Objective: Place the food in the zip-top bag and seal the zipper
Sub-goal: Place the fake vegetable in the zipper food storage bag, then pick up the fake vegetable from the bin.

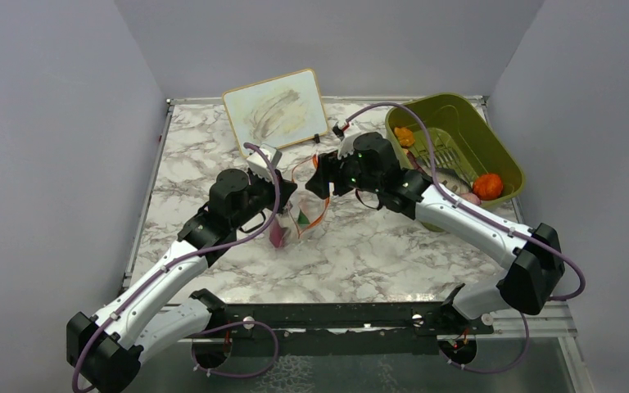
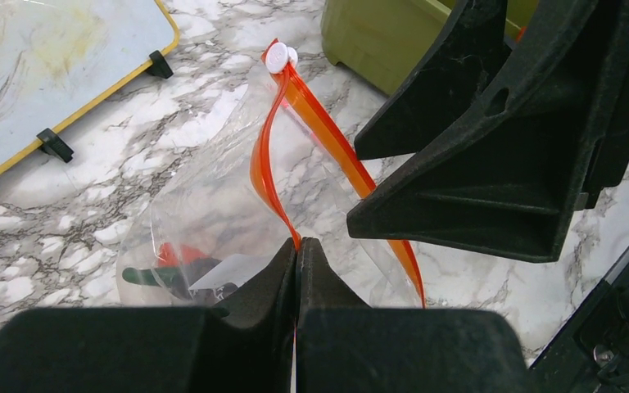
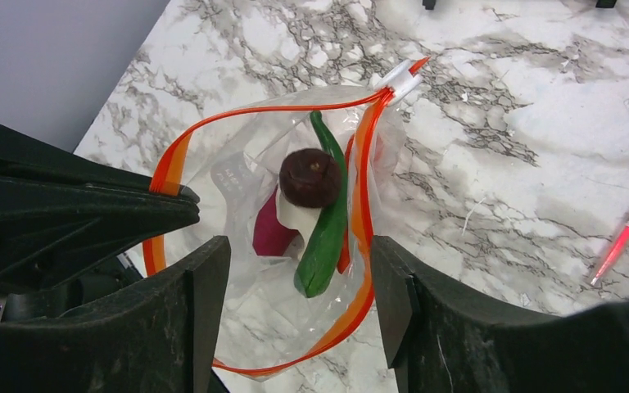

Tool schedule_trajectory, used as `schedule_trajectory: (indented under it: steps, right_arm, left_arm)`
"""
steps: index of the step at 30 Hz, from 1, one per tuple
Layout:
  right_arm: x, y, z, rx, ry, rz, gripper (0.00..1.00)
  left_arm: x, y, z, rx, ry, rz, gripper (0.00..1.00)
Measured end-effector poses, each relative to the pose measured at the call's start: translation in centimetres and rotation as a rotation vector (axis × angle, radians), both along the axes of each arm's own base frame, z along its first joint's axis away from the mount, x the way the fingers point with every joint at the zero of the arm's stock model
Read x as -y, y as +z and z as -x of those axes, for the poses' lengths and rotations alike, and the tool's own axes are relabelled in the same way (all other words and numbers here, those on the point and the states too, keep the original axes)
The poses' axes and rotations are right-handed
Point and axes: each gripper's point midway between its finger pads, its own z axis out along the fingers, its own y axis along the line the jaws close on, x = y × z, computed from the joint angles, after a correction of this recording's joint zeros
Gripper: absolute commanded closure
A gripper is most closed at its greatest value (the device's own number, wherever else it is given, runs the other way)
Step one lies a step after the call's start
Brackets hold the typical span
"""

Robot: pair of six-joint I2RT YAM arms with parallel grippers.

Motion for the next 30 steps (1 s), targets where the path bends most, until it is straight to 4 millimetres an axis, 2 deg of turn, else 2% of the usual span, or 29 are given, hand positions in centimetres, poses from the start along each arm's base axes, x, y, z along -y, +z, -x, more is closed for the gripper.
schedule_trajectory:
  steps: [9, 15, 20, 24, 27, 30]
  right_arm:
    - [-0.1, 0.3, 0.2, -0.005, 0.012, -0.002, 0.40]
    - [0.6, 2.6, 0.3, 0.047, -0.001, -0.020, 0.41]
    - [2.9, 5.9, -0.6, 0.175, -0.078, 0.003, 0.42]
    - [5.1, 8.6, -2.2, 0.271, -0.164, 0.064, 0.42]
    - [7.2, 9.6, -3.8, 0.306, -0.224, 0.128, 0.42]
    - [9.5, 9.2, -5.7, 0.312, -0.285, 0.192, 0.43]
  left_arm:
    - [-0.4, -0.1, -0.5, 0.046, 0.013, -0.036, 1.00]
    - [-0.9, -0.7, -0.4, 0.105, -0.006, -0.093, 1.00]
    - [-1.4, -1.3, -0.1, 0.159, -0.022, -0.128, 1.00]
    - [-1.4, -2.2, 0.3, 0.187, -0.043, -0.141, 1.00]
    - [-1.3, -3.1, 0.6, 0.191, -0.065, -0.150, 1.00]
    - [-1.2, -3.3, 0.7, 0.196, -0.079, -0.154, 1.00]
